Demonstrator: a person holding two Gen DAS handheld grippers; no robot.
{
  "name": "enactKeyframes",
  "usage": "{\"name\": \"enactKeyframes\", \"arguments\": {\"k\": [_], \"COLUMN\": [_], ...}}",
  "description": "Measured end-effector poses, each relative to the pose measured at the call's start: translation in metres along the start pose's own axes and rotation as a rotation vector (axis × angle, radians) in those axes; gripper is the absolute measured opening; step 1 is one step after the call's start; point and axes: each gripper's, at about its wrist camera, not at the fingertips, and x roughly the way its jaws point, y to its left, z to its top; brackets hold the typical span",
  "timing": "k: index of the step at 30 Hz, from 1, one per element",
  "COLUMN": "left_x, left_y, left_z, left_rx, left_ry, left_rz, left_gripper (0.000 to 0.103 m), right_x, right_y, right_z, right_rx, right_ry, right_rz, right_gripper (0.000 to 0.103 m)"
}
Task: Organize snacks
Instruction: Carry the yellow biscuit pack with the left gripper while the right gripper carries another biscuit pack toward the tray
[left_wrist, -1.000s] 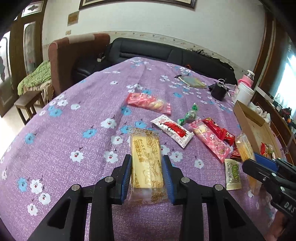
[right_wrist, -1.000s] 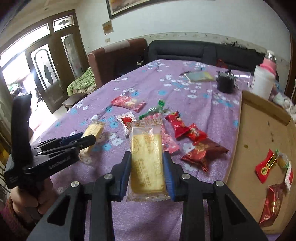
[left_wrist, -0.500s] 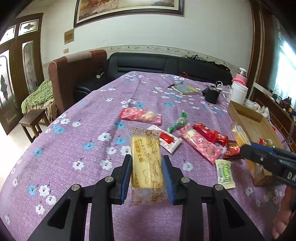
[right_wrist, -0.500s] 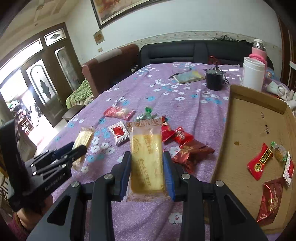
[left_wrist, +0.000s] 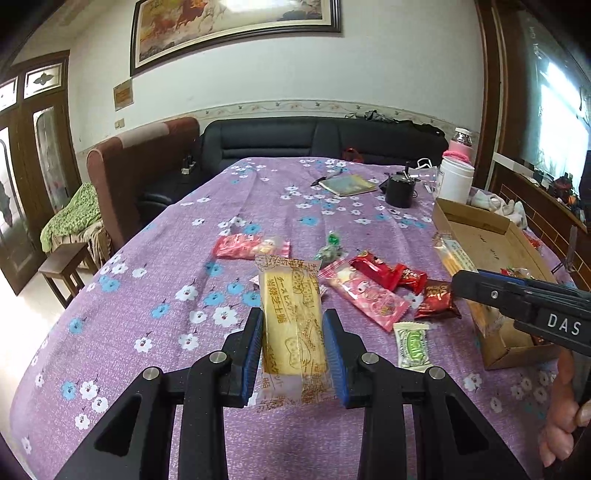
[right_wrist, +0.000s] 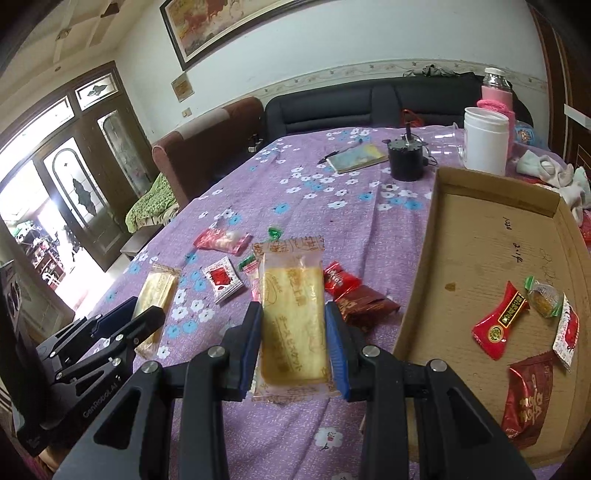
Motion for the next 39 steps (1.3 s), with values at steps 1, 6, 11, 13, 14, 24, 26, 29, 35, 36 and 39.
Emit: {"name": "enactKeyframes", "arguments": {"k": [1, 6, 11, 13, 14, 24, 26, 29, 35, 36, 39], "left_x": [-0.001, -0.004, -0.005, -0.005, -0.005, -0.007, -0.006, -0.006, -0.007, -0.007, -0.007], "left_y": [-0.002, -0.009, -0.019, -0.022, -0.023, -0.038, -0.040, -0.045, -0.063, -0.070, -0.091], "left_z": [0.001, 0.003, 0.007, 0.008, 0.008, 0.012, 0.013, 0.016, 0.029, 0.033, 0.040], "left_rx": [0.003, 0.017, 0.036, 0.043, 0.046, 0.072, 0.075, 0.080, 0.087, 0.093, 0.114], "left_ry": [-0.001, -0.007, -0.011, -0.011, -0.012, -0.020, -0.020, -0.022, -0.030, -0.032, -0.035], "left_rz": [-0.001, -0.009, -0.018, -0.022, -0.023, -0.040, -0.043, -0.049, -0.092, -0.105, -0.139], "left_gripper": [0.035, 0.035, 0.035, 0.035, 0.035, 0.035, 0.035, 0.035, 0.034, 0.034, 0.034], "right_x": [-0.001, -0.003, -0.004, -0.005, -0.005, -0.006, -0.007, -0.007, -0.016, -0.019, -0.026], "right_y": [-0.001, -0.007, -0.011, -0.012, -0.012, -0.020, -0.022, -0.026, -0.049, -0.057, -0.080], "right_z": [0.001, 0.002, 0.003, 0.003, 0.004, 0.006, 0.007, 0.008, 0.016, 0.018, 0.020], "right_rx": [0.005, 0.026, 0.042, 0.045, 0.047, 0.071, 0.076, 0.085, 0.147, 0.169, 0.231], "right_ry": [-0.001, -0.006, -0.007, -0.007, -0.008, -0.010, -0.011, -0.013, -0.043, -0.049, -0.061], "right_rz": [0.000, -0.003, -0.004, -0.004, -0.005, -0.011, -0.010, -0.015, -0.034, -0.043, -0.065], "right_gripper": [0.033, 0.033, 0.033, 0.033, 0.033, 0.033, 0.033, 0.033, 0.033, 0.033, 0.033]}}
